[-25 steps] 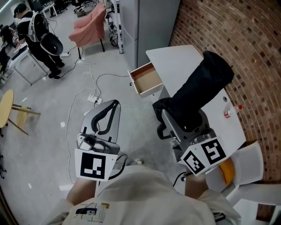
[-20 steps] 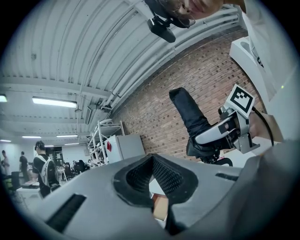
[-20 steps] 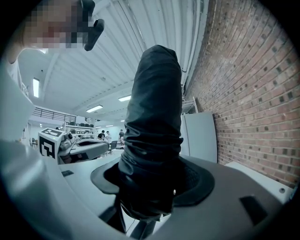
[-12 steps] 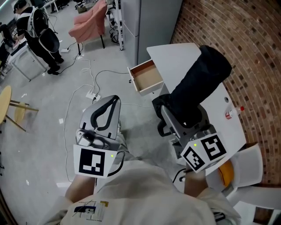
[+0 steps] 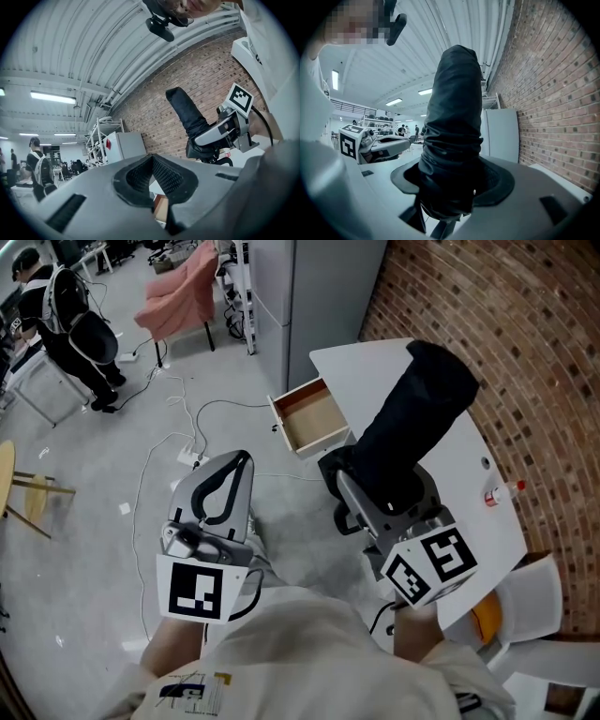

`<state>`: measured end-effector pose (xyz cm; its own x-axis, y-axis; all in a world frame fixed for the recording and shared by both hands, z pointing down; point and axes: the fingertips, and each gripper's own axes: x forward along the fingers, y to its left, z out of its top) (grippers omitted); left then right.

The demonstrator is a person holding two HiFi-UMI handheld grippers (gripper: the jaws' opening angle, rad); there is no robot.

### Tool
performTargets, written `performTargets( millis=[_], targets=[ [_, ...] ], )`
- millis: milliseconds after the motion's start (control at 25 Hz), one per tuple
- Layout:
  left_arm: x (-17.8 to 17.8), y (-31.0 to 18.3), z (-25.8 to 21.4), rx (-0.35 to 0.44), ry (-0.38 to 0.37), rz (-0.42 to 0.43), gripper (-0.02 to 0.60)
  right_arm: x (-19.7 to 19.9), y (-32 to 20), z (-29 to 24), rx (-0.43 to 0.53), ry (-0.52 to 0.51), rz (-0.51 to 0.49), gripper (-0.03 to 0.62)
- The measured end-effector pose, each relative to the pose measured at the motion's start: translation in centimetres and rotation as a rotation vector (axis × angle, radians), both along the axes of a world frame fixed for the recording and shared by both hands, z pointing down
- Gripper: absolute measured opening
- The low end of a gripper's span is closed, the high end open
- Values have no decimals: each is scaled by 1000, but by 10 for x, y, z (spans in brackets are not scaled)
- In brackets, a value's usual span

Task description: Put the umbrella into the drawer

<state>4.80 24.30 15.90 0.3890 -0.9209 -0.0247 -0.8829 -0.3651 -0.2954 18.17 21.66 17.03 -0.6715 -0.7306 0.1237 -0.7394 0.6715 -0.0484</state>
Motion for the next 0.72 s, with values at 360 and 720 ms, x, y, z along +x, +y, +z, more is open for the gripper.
performTargets(
  millis=[360, 720],
  targets=[
    [-46, -84, 11, -39, -31, 25, 8, -51, -82, 20, -65, 17, -6, 273],
    [-113, -190, 23, -102, -21, 59, 8, -114, -183, 56, -221, 24, 47, 273]
  ],
)
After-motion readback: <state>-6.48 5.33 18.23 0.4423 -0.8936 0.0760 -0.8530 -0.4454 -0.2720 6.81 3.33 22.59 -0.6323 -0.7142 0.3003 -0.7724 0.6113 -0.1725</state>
